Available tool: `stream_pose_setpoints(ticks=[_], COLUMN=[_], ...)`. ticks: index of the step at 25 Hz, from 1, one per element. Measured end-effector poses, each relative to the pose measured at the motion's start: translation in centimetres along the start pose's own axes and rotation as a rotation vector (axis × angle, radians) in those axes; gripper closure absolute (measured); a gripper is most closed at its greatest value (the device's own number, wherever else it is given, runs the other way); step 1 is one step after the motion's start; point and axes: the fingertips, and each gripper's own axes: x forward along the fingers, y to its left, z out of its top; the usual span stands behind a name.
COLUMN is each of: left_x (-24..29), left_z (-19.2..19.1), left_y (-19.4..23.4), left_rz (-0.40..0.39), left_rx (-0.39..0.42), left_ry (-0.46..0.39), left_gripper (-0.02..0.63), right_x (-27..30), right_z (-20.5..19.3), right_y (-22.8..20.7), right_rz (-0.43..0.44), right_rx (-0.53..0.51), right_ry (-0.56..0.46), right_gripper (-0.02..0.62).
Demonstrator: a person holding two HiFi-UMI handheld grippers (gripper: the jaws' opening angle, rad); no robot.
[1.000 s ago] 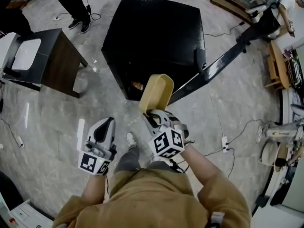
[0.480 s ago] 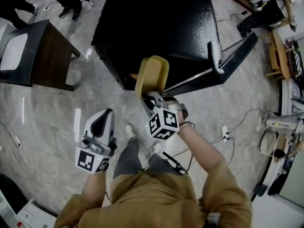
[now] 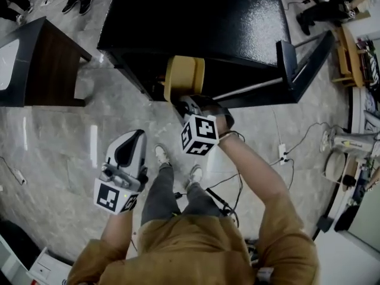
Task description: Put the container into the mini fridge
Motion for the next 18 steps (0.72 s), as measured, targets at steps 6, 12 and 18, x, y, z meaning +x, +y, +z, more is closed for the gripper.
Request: stream_pose_setpoints(ticks=[6,12,18], left_x=[1.2,2.6,3.5], left_z=[-2.6,-4.9,-5.6], left_y=[0.6,1.3,1.7], left_rz=[-0.041,-0.063,-0.070], left_rx=[-0.037,-0.063,-0.086], left_ry=[0.001,0.005,-0.002], left_gripper=[0.604,0.603,0.604], right_x=[3.7,6.8,8.7], right_z=[-1.2,-2.9,-4.1], right_y=[-1.1,-3.2,-4.7], right_rz=[0.001,0.017,0.016], right_rx=[-0.039,-0.069,-0.069], right_ry=[0.044,0.120,0.164], right_gripper=[0.592,0.592,0.592])
